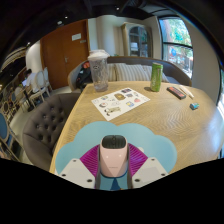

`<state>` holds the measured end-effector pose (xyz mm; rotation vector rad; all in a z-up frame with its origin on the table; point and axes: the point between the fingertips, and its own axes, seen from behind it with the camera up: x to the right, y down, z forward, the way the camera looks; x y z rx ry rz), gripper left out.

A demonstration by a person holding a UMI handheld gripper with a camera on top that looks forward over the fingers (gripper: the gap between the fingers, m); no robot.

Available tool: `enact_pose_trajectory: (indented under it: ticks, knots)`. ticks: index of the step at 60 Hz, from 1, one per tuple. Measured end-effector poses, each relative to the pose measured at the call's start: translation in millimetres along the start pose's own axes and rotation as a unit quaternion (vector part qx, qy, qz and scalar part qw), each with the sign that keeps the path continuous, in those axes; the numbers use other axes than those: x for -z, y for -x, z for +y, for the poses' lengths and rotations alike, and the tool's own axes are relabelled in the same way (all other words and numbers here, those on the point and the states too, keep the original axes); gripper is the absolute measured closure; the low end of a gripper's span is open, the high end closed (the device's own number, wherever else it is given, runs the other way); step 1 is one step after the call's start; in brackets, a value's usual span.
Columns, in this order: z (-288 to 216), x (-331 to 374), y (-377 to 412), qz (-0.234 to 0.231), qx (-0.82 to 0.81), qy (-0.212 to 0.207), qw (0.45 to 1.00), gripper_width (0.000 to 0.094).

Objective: Arrange mouse

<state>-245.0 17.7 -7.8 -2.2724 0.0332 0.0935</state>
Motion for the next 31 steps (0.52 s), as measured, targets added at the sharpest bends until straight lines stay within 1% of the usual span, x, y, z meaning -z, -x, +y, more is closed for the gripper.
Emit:
enact_pose_trajectory:
  ticks: [4, 7, 9, 12, 14, 16, 18, 20, 24, 31]
  knots:
    - [4, -1, 0, -0.001, 0.012, 0.006, 1.0, 0.0552]
    - [4, -2, 0, -0.002, 0.015, 0.011, 1.0, 0.0476]
    - [3, -2, 0, -0.004, 0.019, 0.016, 1.0, 0.0451]
    - [6, -1, 0, -0.007, 0.029, 0.032, 0.999, 0.0419]
    - [9, 1, 1, -0.011, 0.037, 0.05, 0.998, 0.04]
    - [13, 6, 0, -0.013, 0.04, 0.069, 0.997, 0.0324]
    - [13, 13, -2, -0.012, 0.038, 0.081, 0.996, 0.0209]
    - [9, 21, -4, -0.014, 0.036, 0.079, 0.996, 0.0084]
    - [6, 43, -9, -0.015, 0.029, 0.083, 0.996, 0.0114]
    - [17, 85, -30, -0.008, 0.02, 0.102, 0.995, 0.0089]
